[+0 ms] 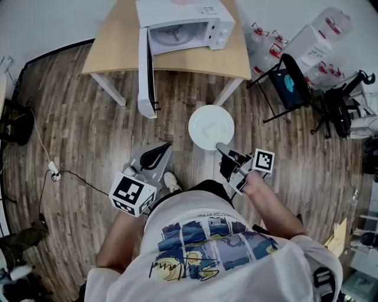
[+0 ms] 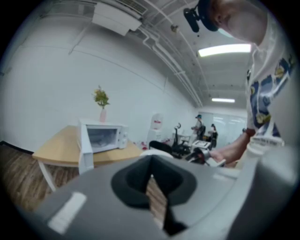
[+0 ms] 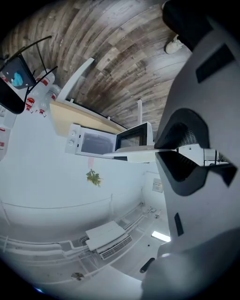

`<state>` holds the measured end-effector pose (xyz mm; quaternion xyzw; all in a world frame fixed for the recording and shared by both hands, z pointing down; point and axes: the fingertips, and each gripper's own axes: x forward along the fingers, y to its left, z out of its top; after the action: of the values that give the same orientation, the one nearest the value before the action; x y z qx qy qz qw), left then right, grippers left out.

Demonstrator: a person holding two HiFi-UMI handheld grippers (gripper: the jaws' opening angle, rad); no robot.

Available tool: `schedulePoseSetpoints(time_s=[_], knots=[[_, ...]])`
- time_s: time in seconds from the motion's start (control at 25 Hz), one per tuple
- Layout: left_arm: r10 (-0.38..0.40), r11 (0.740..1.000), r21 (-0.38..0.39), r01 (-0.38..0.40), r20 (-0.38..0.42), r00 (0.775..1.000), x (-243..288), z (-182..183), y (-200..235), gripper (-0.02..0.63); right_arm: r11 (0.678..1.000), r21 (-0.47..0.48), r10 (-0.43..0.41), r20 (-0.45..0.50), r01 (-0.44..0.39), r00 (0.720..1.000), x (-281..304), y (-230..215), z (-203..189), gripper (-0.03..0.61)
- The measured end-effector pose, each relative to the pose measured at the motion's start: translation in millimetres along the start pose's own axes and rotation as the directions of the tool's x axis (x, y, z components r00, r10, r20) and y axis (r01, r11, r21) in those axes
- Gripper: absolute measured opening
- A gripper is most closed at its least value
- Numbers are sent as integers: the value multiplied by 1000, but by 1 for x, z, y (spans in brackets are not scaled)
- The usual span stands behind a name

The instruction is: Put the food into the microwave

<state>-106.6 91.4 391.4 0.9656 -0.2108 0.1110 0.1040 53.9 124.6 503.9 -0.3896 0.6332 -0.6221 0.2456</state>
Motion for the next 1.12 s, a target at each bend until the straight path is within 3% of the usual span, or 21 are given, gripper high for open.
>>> schedulePoseSetpoints(time_s=[0.4, 0.68, 1.12], knots=[[-27, 999, -25, 28, 33, 999, 7, 25, 55, 9, 1000, 23, -4, 25, 4, 1000, 76, 10, 41, 12], [29, 999, -27, -28, 53, 998, 37, 62, 103, 9, 999, 32, -12, 7, 12, 1000, 131, 2, 112, 12], [114, 992, -48, -113, 11, 993, 114, 101, 173, 8, 999, 23, -21, -74, 23, 997, 240, -15, 225, 12]])
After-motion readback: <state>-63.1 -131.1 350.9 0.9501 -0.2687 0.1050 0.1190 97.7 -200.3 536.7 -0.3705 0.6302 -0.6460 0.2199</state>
